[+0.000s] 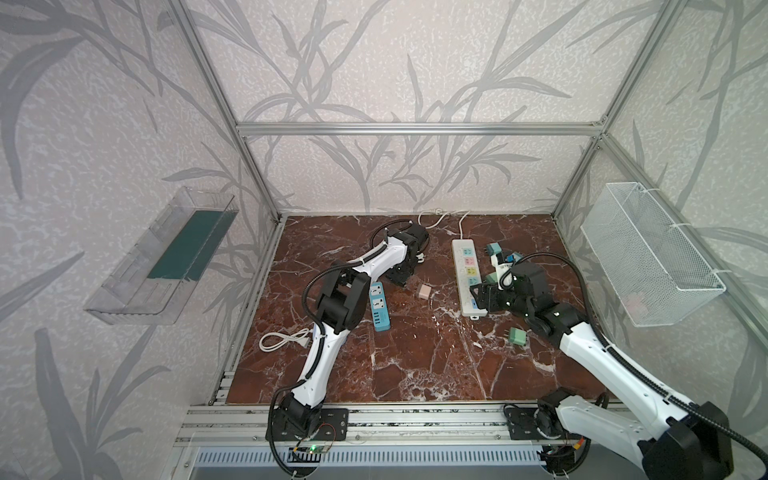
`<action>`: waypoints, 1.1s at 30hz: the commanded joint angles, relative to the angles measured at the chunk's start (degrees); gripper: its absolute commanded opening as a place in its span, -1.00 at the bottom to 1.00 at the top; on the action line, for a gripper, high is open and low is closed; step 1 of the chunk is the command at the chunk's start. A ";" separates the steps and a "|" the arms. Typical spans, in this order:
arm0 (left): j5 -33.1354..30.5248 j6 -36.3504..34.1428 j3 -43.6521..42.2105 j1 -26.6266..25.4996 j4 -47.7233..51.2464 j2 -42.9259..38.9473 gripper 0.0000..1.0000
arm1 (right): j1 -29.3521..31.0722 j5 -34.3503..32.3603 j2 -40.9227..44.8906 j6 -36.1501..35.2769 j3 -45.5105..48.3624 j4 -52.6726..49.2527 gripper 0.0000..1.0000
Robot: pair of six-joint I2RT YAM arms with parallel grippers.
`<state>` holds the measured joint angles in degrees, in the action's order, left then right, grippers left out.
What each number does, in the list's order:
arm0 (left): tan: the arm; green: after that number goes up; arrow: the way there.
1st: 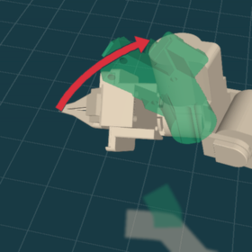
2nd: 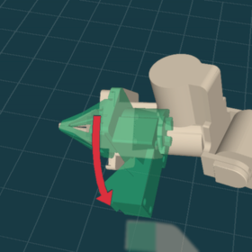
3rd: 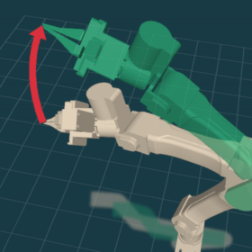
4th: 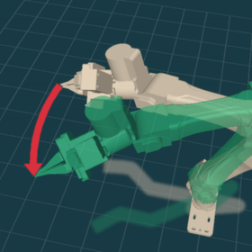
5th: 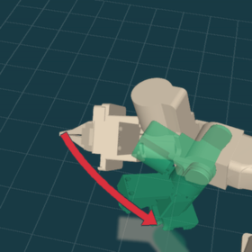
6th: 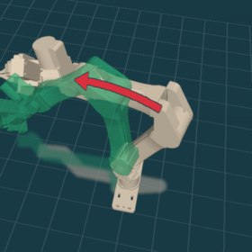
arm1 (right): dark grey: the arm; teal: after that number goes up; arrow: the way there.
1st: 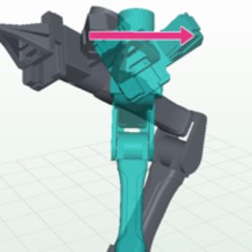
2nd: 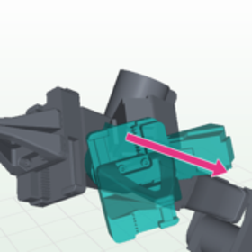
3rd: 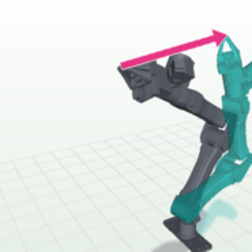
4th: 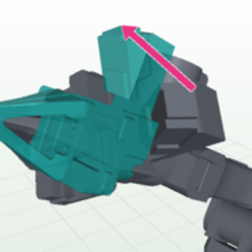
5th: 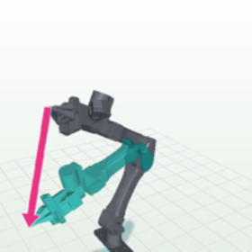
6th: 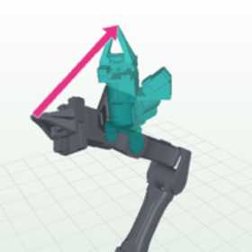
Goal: Insert the plug
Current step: 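Lower and close the left gripper on the small teal cube adapter, then lift the teal cube adapter with the left gripper and carry it nearer the robot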
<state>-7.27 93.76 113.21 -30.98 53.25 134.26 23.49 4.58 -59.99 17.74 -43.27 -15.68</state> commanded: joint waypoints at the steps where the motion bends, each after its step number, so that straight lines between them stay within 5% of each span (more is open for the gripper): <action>1: -1.52 1.79 -0.12 0.74 3.59 0.63 0.32 | -0.37 1.27 0.32 0.46 0.22 0.72 0.52; 7: -0.27 0.22 -4.40 1.39 1.43 -1.19 -0.09 | -0.54 1.88 -0.03 0.64 0.64 1.36 0.51; 13: -1.46 -8.24 -4.63 1.20 0.80 -2.53 -0.13 | -0.97 1.60 0.29 0.63 0.48 0.79 0.50; 18: 0.41 -21.88 -2.48 0.01 1.89 -3.18 -0.15 | -0.99 1.59 2.14 0.98 0.87 0.97 0.50; 30: -2.51 -61.13 -12.70 -9.52 3.09 -17.62 -0.32 | -1.34 -3.12 5.33 1.91 0.84 -1.52 0.49; 33: 0.08 -64.40 -18.75 -13.05 2.65 -19.94 -0.32 | -1.51 -6.34 7.11 2.03 0.71 -3.91 0.48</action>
<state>-7.73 39.40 99.00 -41.19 52.58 115.63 22.33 2.28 -55.13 19.14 -42.57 -16.64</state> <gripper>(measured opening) 0.416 0.743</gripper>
